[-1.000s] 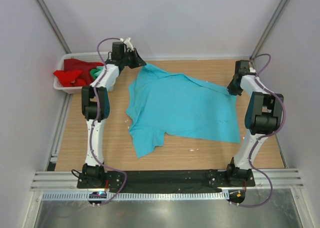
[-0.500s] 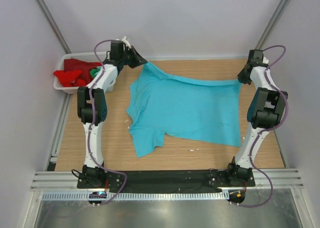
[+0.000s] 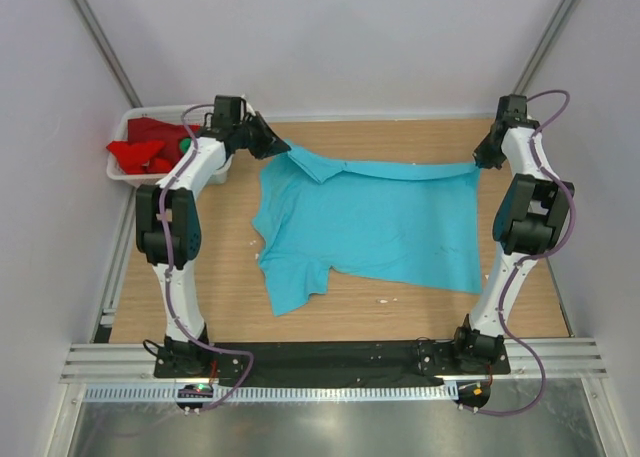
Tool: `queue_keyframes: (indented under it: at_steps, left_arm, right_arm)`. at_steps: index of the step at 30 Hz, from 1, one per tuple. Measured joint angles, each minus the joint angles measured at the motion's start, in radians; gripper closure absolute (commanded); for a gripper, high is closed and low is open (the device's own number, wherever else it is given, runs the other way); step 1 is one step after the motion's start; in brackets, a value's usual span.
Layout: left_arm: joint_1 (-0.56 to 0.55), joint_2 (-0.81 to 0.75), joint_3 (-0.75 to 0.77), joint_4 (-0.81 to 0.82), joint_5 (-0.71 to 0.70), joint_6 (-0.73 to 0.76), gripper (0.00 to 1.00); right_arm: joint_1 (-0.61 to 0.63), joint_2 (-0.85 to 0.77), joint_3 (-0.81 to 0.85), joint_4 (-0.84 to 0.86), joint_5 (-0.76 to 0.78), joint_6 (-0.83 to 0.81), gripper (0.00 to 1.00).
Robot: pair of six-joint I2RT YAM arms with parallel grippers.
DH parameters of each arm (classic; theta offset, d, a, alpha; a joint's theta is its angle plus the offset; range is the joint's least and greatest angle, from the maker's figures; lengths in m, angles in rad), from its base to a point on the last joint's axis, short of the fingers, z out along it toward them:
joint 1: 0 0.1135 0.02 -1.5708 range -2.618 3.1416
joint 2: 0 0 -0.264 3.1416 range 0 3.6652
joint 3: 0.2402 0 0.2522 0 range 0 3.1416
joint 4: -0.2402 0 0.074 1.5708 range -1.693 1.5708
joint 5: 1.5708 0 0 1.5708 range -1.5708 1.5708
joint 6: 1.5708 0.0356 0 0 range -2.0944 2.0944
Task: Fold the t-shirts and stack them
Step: Flatten the tshirt out
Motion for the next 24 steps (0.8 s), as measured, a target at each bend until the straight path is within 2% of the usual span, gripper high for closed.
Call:
queue_keyframes:
  at_steps: [5, 16, 24]
  left_arm:
    - [-0.004, -0.064, -0.129, -0.066, -0.001, 0.010, 1.00]
    - [-0.006, -0.185, -0.220, -0.171, -0.010, 0.031, 1.00]
    - [-0.006, -0.201, -0.314, -0.212, -0.021, 0.050, 1.00]
  right_arm:
    - [-0.003, 0.000, -0.047, -0.031, -0.006, -0.002, 0.98]
    - [-0.004, -0.003, -0.048, -0.062, 0.002, -0.044, 0.96]
    - [-0.008, -0.018, -0.082, -0.078, 0.002, -0.064, 0.94]
